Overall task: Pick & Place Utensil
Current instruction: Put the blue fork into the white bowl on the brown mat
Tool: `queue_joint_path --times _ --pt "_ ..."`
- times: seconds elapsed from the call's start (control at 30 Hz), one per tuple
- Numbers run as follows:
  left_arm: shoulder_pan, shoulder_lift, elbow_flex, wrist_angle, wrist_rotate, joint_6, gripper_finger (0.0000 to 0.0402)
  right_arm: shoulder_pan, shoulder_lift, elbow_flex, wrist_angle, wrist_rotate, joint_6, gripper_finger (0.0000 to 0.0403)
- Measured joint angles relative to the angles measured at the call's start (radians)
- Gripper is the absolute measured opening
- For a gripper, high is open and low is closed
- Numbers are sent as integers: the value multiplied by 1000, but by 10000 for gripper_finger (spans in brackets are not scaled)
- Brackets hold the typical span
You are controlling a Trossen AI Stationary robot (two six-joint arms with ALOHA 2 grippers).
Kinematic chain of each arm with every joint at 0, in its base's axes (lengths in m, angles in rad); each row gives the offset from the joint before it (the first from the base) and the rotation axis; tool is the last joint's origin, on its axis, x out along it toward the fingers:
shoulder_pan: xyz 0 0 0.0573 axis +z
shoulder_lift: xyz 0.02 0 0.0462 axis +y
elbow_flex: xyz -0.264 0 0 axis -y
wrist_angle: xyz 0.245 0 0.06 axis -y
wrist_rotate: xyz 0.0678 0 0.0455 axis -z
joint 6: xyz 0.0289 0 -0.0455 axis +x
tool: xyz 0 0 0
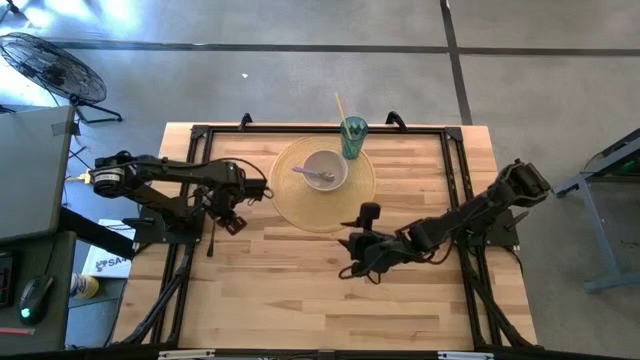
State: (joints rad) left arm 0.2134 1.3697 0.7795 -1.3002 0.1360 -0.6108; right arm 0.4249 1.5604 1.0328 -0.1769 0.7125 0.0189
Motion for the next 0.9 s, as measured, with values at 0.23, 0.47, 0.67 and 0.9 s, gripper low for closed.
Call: queue_joint_path --times 0.23,0.47,0.67,0.9 --pt "2 9 -84 135 26 -37 131 -46 0 0 39 -74 -27 204" --pt "3 9 -123 128 7 -110 131 -51 0 0 36 -83 -24 204" --pt "25 9 -162 190 42 -111 131 -49 0 0 36 -107 -21 204" --pt "150 9 -179 208 -40 -98 131 -49 0 0 39 -118 -20 204"
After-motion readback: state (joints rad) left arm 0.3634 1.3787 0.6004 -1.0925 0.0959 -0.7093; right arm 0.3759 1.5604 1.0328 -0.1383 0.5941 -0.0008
